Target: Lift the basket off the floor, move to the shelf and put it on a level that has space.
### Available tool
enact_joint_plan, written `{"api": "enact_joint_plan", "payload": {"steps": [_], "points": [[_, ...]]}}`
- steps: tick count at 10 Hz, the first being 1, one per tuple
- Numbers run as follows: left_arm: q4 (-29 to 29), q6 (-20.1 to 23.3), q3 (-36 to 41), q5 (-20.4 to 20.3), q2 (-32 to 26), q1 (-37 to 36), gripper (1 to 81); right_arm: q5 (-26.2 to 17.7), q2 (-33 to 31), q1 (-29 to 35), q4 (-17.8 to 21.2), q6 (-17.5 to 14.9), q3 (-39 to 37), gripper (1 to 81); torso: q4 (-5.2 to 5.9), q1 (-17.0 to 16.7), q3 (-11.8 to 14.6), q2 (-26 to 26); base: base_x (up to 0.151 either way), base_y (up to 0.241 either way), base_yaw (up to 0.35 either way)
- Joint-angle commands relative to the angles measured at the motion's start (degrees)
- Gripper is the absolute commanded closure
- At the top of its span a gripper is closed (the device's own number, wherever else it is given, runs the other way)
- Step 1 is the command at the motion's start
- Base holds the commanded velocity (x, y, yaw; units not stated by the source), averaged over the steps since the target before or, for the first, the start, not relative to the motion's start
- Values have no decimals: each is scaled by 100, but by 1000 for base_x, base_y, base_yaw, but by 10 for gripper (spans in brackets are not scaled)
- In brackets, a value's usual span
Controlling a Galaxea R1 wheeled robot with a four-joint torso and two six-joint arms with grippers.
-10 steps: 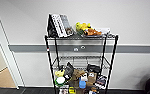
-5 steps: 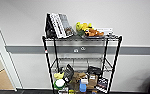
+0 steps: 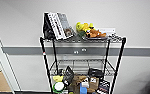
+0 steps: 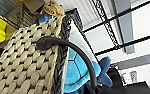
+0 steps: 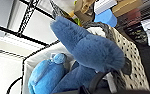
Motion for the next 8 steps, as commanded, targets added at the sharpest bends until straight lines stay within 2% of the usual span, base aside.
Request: {"api": "enact_joint_plan", "payload": {"steps": [1, 8], "points": [[259, -23, 517, -201, -5, -770, 811, 179, -25, 829, -201, -84, 563, 811, 0, 0, 0, 0, 123, 0, 0], [268, -23, 570, -201, 4, -770, 811, 179, -34, 811, -201, -84, 616, 811, 0, 0, 0, 0, 123, 0, 0]]}}
